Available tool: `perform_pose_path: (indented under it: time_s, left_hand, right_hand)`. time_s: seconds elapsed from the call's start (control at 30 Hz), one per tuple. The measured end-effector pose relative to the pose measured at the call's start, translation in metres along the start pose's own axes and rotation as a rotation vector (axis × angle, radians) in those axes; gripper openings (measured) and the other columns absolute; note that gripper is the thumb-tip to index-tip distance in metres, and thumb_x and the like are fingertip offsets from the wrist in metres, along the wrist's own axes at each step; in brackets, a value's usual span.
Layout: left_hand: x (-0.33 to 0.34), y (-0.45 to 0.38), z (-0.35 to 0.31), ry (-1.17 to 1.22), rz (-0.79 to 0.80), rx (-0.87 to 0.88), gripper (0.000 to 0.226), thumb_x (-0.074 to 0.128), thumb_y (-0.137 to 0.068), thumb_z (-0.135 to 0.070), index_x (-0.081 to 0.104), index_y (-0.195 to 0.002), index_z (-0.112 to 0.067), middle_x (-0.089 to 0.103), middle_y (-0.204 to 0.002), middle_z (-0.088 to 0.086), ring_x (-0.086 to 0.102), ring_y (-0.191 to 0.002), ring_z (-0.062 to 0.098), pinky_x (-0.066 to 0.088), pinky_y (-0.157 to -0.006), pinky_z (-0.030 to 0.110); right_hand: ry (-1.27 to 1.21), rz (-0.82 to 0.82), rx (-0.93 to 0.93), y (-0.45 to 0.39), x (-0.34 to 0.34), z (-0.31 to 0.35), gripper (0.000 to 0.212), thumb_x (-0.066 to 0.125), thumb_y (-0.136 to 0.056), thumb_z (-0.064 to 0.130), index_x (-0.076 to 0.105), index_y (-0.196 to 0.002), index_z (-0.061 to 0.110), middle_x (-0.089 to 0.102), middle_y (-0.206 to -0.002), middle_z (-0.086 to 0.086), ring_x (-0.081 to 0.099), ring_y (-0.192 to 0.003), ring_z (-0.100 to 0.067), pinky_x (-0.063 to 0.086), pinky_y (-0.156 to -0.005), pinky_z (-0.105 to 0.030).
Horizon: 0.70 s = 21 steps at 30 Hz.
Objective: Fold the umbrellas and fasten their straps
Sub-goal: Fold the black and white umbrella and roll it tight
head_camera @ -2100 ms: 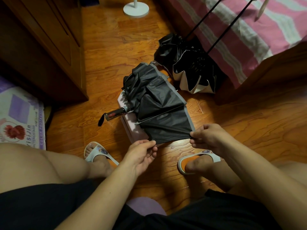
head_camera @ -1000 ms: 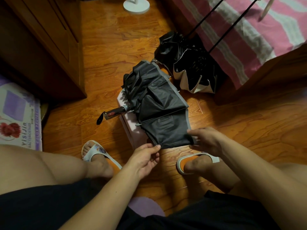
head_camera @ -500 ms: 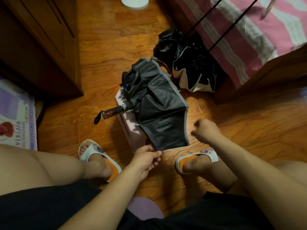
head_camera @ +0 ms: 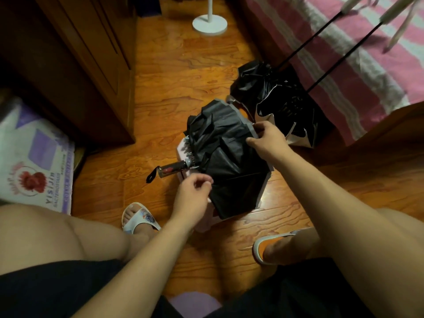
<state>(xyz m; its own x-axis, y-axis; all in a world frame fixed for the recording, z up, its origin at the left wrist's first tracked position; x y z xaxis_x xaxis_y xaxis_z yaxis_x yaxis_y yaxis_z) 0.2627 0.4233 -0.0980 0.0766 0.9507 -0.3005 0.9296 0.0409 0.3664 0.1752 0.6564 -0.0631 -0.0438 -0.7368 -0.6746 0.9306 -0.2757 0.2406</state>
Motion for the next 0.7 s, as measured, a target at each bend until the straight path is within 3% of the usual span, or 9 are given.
perform_pose_path:
  time_s: [0.1,0.2,0.33,0.47,0.57,0.63,0.7]
  left_hand:
    - [0.009,-0.028,-0.027,-0.173,0.008,0.107,0.015,0.058,-0.102,-0.021,0.061,-0.116,-0.023,0.060,-0.105,-0.013,0.061,-0.097,0.009,0.051,-0.084,0.029]
    - [0.021,-0.047,-0.039,-0.281,-0.012,0.090,0.014,0.062,-0.099,-0.025,0.056,-0.111,-0.020,0.059,-0.104,-0.003,0.059,-0.097,0.020,0.050,-0.086,0.034]
    - [0.024,-0.042,-0.047,-0.149,-0.064,0.156,0.018,0.072,-0.093,-0.013,0.056,-0.101,-0.014,0.061,-0.091,-0.003,0.058,-0.081,0.011,0.046,-0.073,0.023]
    - [0.021,-0.028,-0.035,-0.058,-0.043,0.121,0.026,0.075,-0.087,-0.001,0.056,-0.100,-0.014,0.062,-0.089,0.001,0.060,-0.072,0.012,0.050,-0.074,0.024]
    - [0.019,-0.018,-0.025,0.004,-0.043,0.093,0.027,0.075,-0.085,0.004,0.059,-0.100,-0.012,0.061,-0.088,0.003,0.058,-0.071,0.013,0.051,-0.074,0.026]
    - [0.016,-0.012,-0.024,0.030,-0.064,0.135,0.025,0.073,-0.086,0.004,0.062,-0.100,-0.013,0.064,-0.090,0.002,0.060,-0.075,0.012,0.052,-0.076,0.025]
    - [0.014,-0.008,-0.027,0.043,-0.051,0.202,0.034,0.069,-0.090,0.005,0.065,-0.113,-0.020,0.066,-0.103,-0.004,0.061,-0.076,0.007,0.054,-0.078,0.021]
  right_hand:
    - [0.001,-0.033,0.011,0.004,-0.006,-0.009,0.050,0.075,-0.089,0.030,0.058,-0.136,0.024,0.065,-0.127,0.000,0.061,-0.117,-0.026,0.051,-0.101,-0.052]
    - [-0.127,-0.009,0.039,0.020,-0.010,-0.019,0.040,0.072,-0.092,0.019,0.063,-0.131,0.018,0.067,-0.123,-0.003,0.064,-0.114,-0.024,0.055,-0.099,-0.048]
    - [-0.251,0.035,0.111,0.036,-0.012,-0.032,0.030,0.070,-0.093,0.013,0.065,-0.123,0.013,0.069,-0.113,-0.007,0.067,-0.105,-0.024,0.059,-0.091,-0.047]
    - [-0.275,-0.034,0.102,0.044,-0.018,-0.030,0.048,0.073,-0.092,0.026,0.056,-0.136,0.016,0.063,-0.126,-0.003,0.062,-0.113,-0.022,0.058,-0.078,-0.032]
    - [-0.194,-0.046,0.130,0.050,-0.019,-0.025,0.060,0.075,-0.091,0.038,0.051,-0.141,0.015,0.058,-0.132,-0.005,0.060,-0.110,-0.021,0.046,-0.064,-0.022]
    - [-0.244,0.033,0.129,0.053,-0.016,-0.025,0.066,0.075,-0.090,0.039,0.048,-0.145,0.015,0.057,-0.134,-0.004,0.058,-0.113,-0.020,0.049,-0.073,-0.025]
    - [-0.314,0.075,0.096,0.057,-0.018,-0.021,0.067,0.076,-0.090,0.036,0.047,-0.148,0.018,0.057,-0.132,-0.001,0.058,-0.117,-0.018,0.051,-0.084,-0.027]
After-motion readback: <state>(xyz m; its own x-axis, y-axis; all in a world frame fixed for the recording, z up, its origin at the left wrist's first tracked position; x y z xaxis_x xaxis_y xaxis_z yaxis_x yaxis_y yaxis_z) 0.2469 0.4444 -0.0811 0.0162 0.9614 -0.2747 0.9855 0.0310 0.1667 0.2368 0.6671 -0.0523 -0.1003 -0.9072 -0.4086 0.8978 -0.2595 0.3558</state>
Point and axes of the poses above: each hand's wrist, its own y-axis away from the middle knuckle, its own x-axis out of the palm, z = x × y, the point moved 4 cm from there along -y, towards the middle knuckle
